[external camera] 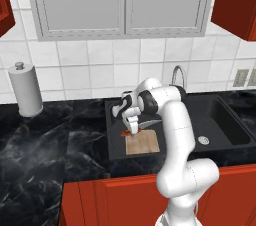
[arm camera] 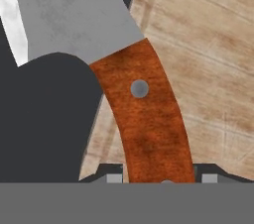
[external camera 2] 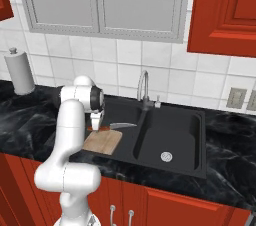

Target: Move the cutting board and knife to the sink. Then move spray from the shelves to the counter.

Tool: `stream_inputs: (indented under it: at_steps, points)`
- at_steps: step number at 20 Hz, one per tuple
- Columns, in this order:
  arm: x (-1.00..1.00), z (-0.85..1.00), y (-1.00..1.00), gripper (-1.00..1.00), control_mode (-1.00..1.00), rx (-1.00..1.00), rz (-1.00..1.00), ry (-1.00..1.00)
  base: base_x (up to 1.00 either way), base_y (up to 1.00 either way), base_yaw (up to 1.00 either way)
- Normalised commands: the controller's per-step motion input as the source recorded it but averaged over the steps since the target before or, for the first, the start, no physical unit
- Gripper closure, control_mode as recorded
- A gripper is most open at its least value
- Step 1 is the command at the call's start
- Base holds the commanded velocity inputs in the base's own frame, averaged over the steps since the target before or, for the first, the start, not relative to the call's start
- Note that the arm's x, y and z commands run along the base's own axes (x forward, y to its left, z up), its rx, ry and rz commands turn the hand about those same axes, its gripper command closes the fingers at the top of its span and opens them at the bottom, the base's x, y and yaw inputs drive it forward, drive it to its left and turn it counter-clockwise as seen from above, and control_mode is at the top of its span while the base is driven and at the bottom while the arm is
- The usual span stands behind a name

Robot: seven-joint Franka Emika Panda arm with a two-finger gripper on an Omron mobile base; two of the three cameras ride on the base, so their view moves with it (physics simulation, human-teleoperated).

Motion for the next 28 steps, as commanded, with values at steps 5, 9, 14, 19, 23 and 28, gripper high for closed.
stream_inputs:
  at_steps: [5,9,14,19,23,28]
  points:
    - [-0.07,-0.06,0.00,-1.00,-1.00,0.00,0.00,0.00,0.00,0.00,0.00]
    - [0.00,-0.08,0.00,-1.00,-1.00,0.00,0.00,0.00,0.00,0.00,0.00]
    - [-0.01,0.03,0.00,-1.00,-1.00,0.00,0.00,-0.05,0.00,0.00,0.00]
    - [-0.04,0.24,0.01,-1.00,-1.00,-0.02,0.00,-0.08,0.00,0.00,0.00]
    - [-0.06,0.32,0.04,-1.00,-1.00,-0.06,0.00,-0.04,0.00,0.00,0.00]
    - [-0.16,0.38,0.00,-1.00,-1.00,-0.05,0.00,-0.03,0.00,0.00,0.00]
